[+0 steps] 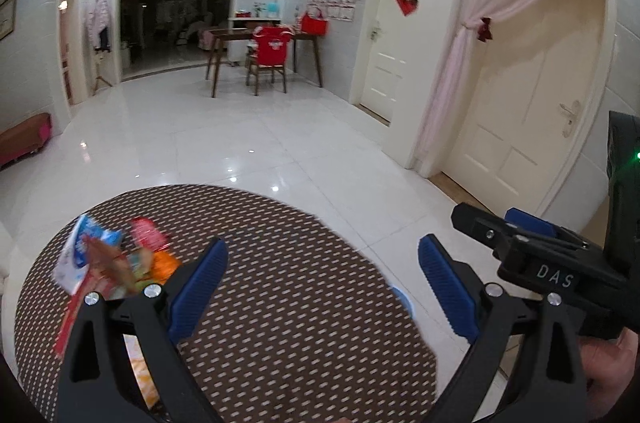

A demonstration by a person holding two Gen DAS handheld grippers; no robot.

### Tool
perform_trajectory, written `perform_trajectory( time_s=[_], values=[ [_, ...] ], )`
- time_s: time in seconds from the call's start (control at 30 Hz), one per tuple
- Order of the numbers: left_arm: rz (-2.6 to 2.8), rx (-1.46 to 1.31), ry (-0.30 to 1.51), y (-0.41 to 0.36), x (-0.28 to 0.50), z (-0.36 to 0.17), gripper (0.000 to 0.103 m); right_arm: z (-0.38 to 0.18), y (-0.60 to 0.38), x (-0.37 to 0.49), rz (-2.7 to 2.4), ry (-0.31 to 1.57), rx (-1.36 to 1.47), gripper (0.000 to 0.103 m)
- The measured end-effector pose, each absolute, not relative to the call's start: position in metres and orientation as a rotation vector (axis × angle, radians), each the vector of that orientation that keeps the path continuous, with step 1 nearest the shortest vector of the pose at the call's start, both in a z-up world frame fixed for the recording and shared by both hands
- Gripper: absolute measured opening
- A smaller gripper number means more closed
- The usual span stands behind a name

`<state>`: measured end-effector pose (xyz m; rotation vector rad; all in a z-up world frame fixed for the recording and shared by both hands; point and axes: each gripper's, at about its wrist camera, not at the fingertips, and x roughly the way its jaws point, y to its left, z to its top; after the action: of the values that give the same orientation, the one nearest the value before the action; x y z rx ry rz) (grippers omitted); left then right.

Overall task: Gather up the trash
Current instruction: 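Grasp the orange-and-white plastic bag with the right tool while the left tool grasps a red box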

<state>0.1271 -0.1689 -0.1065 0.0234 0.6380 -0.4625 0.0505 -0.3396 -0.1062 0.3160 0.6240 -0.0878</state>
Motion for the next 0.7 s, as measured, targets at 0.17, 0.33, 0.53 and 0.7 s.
perform_trajectory(
  time_s=[0.17,0.33,0.53,0.7],
  values=[
    [-0.386,0.004,0.637,-0.128,0.123,-0.110,0.094,-0.115,-0.296,0.064,-0.017,0.668,0.292,0.097],
    [-0.307,-0.010,0.634,-0.088,0.115,-0.118,0.094,-0.119,-0.256,0.073,0.050,0.694,0.263,0.097],
    [-0.169,-0.037,0.662,-0.028,0.103,-0.139,0.094,-0.141,-0.200,0.085,0.153,0.765,0.227,0.097],
    [-0.052,-0.074,0.718,0.019,0.093,-0.163,0.094,-0.169,-0.150,0.094,0.264,0.861,0.198,0.097]
  ],
)
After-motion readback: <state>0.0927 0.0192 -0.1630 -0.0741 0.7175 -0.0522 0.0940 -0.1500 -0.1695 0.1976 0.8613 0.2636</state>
